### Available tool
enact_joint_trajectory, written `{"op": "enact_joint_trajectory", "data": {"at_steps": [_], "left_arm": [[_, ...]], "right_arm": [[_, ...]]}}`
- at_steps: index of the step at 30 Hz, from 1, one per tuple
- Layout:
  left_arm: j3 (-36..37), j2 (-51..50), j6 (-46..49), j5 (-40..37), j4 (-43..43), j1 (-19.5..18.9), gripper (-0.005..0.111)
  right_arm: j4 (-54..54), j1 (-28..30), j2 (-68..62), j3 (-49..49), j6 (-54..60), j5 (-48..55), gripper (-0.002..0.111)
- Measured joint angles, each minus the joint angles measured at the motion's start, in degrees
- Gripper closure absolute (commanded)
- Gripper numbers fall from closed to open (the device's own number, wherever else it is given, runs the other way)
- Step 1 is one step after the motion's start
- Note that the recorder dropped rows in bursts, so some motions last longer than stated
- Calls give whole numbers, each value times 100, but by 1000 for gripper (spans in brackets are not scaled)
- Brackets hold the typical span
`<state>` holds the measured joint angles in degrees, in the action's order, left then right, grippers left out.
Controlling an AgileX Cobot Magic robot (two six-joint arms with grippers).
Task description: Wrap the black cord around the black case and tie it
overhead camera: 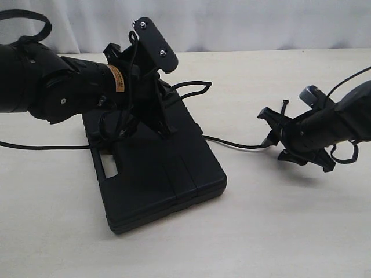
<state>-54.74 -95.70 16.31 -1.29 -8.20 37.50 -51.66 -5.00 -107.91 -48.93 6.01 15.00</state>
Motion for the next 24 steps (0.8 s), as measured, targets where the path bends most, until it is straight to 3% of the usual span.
{"op": "enact_joint_trajectory", "data": {"at_steps": [14, 17, 21, 24], "left_arm": [[0, 0, 0, 0, 0, 0, 107], [0, 0, 0, 0, 0, 0, 107], [0, 0, 0, 0, 0, 0, 107], [0, 0, 0, 0, 0, 0, 107]], "right_arm": [[-509, 0, -508, -542, 565, -10, 63], [-535, 0, -653, -584, 684, -10, 76], [-601, 11, -809, -657, 1032, -21, 102], [-675, 11, -913, -759, 1485, -22, 104]]}}
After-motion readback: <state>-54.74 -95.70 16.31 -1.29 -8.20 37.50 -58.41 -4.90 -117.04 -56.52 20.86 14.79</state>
